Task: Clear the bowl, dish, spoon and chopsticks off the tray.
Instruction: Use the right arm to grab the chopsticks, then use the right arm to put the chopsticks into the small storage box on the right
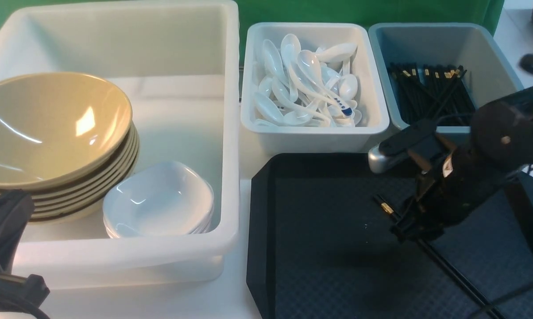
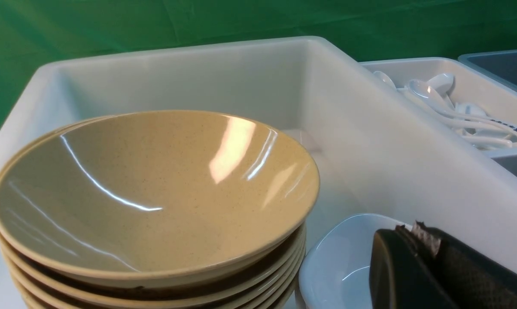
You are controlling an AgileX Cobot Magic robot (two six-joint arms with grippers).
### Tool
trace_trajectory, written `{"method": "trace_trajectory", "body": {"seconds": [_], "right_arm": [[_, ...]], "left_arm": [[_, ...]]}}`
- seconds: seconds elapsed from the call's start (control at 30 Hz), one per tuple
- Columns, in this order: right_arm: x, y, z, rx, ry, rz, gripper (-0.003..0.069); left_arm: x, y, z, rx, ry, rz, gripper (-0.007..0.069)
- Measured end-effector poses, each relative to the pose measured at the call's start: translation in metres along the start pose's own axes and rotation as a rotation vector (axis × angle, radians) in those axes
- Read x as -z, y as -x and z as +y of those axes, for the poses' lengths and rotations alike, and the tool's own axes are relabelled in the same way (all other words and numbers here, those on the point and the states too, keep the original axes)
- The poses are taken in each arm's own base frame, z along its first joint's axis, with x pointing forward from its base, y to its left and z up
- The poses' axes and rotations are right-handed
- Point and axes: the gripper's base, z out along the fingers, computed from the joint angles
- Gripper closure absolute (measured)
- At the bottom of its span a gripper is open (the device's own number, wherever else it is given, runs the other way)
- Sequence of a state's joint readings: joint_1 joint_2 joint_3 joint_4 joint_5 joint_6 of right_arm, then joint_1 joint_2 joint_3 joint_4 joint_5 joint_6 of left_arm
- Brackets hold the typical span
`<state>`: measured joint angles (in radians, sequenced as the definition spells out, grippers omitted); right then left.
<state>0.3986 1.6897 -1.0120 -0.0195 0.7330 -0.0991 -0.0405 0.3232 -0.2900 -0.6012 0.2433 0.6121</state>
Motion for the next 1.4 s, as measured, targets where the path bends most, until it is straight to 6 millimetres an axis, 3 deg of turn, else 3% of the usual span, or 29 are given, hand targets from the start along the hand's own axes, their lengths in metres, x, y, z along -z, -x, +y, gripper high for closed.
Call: {"method": "trace_trajectory", "body": {"seconds": [0.1, 0.23, 0.33, 0.37, 0.47, 0.6, 0.7, 0.97, 1.0, 1.03, 1.1, 1.17, 1.33, 1.4], "right_arm": [[-0.020, 0.003, -0.004, -0.012, 0.005, 0.057, 0.0274], [-0.032, 0.007, -0.011, -0.033, 0.003, 0.078, 0.0288], [-0.034, 0.008, -0.012, -0.022, 0.004, 0.085, 0.0356], [-0.036, 0.009, -0.010, 0.006, 0.007, 0.091, 0.0438], [-0.037, 0.010, -0.009, 0.038, 0.009, 0.098, 0.0524], [-0.031, 0.011, -0.007, 0.052, 0.007, 0.078, 0.0527], [-0.018, 0.007, -0.004, 0.067, 0.007, 0.061, 0.0527], [0.094, -0.003, 0.002, 0.124, -0.046, -0.272, 0.0527], [0.094, -0.003, 0.002, 0.126, -0.048, -0.271, 0.0527], [0.109, -0.003, -0.001, 0.140, -0.080, -0.360, 0.0527], [0.122, 0.001, -0.007, 0.141, -0.122, -0.478, 0.0527], [0.142, 0.017, -0.026, 0.102, -0.214, -0.761, 0.0527], [0.150, 0.048, -0.071, -0.048, -0.328, -1.180, 0.0525], [0.137, 0.060, -0.090, -0.121, -0.325, -1.188, 0.0494]], "left_arm": [[0.000, 0.000, 0.000, 0.000, -0.001, 0.001, 0.0633], [0.000, 0.000, 0.000, 0.000, -0.002, 0.003, 0.0633], [0.000, 0.000, 0.000, 0.000, -0.003, 0.004, 0.0633], [0.000, 0.000, 0.000, 0.000, -0.003, 0.004, 0.0633], [0.000, 0.000, 0.000, 0.000, -0.003, 0.004, 0.0633], [0.000, 0.000, 0.000, 0.000, -0.004, 0.005, 0.0633], [0.000, 0.000, 0.000, 0.000, -0.004, 0.005, 0.0633], [0.000, 0.000, 0.000, -0.001, -0.002, 0.003, 0.0633], [0.000, 0.000, 0.000, -0.001, -0.002, 0.003, 0.0633], [0.000, 0.000, 0.000, -0.002, -0.002, 0.003, 0.0633], [0.000, 0.000, 0.000, -0.002, -0.001, 0.002, 0.0633], [0.000, 0.000, 0.000, -0.002, 0.002, -0.003, 0.0633], [0.000, 0.003, 0.002, -0.001, 0.021, -0.030, 0.0633], [0.000, 0.004, 0.003, -0.002, 0.028, -0.040, 0.0633]]}}
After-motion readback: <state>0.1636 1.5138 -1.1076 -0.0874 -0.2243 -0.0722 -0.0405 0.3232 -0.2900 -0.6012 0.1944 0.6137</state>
